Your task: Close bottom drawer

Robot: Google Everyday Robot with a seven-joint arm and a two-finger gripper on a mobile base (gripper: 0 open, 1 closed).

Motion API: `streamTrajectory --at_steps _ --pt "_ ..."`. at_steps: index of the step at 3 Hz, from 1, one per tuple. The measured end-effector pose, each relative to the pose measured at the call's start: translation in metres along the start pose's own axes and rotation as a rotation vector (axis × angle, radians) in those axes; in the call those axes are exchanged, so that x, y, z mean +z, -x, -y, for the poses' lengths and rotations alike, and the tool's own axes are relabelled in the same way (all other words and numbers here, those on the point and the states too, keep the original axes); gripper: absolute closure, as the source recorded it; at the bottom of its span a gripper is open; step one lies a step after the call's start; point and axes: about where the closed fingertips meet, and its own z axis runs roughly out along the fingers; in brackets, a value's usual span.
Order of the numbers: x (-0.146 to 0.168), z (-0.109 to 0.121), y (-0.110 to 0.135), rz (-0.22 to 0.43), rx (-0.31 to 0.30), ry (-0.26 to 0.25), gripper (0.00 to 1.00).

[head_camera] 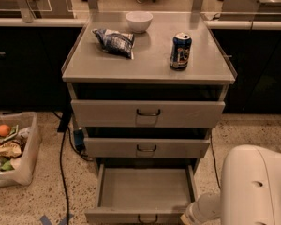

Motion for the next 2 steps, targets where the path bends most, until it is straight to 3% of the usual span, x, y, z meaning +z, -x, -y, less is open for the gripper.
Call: streamTrajectory --at_steps 1,2 --pt "0.0035 0.0079 0.0196 0.029 0.005 -0.015 1.0" --pt "0.0035 0.0079 0.0196 0.029 0.005 -0.015 1.0"
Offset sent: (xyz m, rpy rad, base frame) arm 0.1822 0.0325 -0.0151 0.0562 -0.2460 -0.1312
